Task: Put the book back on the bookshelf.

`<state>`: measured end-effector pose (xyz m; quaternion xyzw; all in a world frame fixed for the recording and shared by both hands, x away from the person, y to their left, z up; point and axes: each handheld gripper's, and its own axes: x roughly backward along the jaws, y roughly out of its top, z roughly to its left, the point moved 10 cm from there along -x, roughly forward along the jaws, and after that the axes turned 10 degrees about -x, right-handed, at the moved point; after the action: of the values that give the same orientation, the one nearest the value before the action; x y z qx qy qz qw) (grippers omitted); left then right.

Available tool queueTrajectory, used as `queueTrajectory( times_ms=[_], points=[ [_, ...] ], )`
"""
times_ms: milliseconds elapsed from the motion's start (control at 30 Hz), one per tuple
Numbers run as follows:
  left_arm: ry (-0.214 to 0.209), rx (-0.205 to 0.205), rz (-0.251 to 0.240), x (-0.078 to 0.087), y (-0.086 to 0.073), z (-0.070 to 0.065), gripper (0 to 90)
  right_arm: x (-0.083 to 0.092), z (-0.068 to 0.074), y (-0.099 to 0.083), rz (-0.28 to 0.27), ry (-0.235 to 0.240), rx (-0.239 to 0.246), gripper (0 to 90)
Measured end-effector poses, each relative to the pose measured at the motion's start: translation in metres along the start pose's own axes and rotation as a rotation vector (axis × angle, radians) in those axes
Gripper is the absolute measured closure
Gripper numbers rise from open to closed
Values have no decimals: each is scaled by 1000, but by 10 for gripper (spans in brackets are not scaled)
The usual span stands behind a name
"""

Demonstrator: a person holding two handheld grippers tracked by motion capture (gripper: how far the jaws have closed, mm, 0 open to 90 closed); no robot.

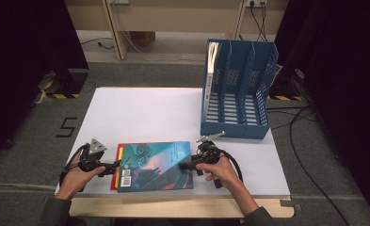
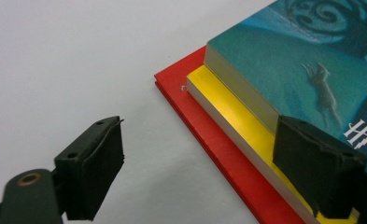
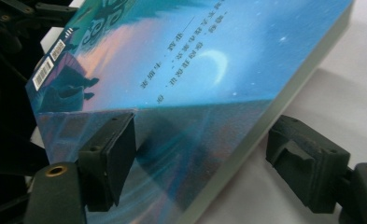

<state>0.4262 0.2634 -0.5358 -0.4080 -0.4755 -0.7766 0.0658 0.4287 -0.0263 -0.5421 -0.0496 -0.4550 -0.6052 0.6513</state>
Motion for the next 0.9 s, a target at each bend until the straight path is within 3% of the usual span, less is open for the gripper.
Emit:
queueTrajectory(
  times_ms=[167, 367, 500, 567, 667, 767, 900],
  points=[
    [-19, 16, -7, 0, -1, -1, 191, -9, 5, -4, 20, 57, -51, 224],
    [-26, 28, -7, 0, -1, -2, 196, -13, 7, -2, 31, 62, -72, 234],
    [-39, 33, -6, 0, -2, -3, 221, -6, 8, 5, -15, 40, -36, 371],
    [-46, 37, -11, 0, -1, -5, 267, 2, 15, 16, -61, 75, -33, 377],
    [-54, 38, -14, -1, 1, -7, 295, 6, 20, 24, -84, 78, -16, 391],
    [-53, 36, -26, -3, 4, -10, 374, 19, 28, 44, -122, 97, 24, 496],
    [-52, 39, -33, -4, 6, -12, 384, 27, 33, 56, -107, 80, 56, 543]
  ],
)
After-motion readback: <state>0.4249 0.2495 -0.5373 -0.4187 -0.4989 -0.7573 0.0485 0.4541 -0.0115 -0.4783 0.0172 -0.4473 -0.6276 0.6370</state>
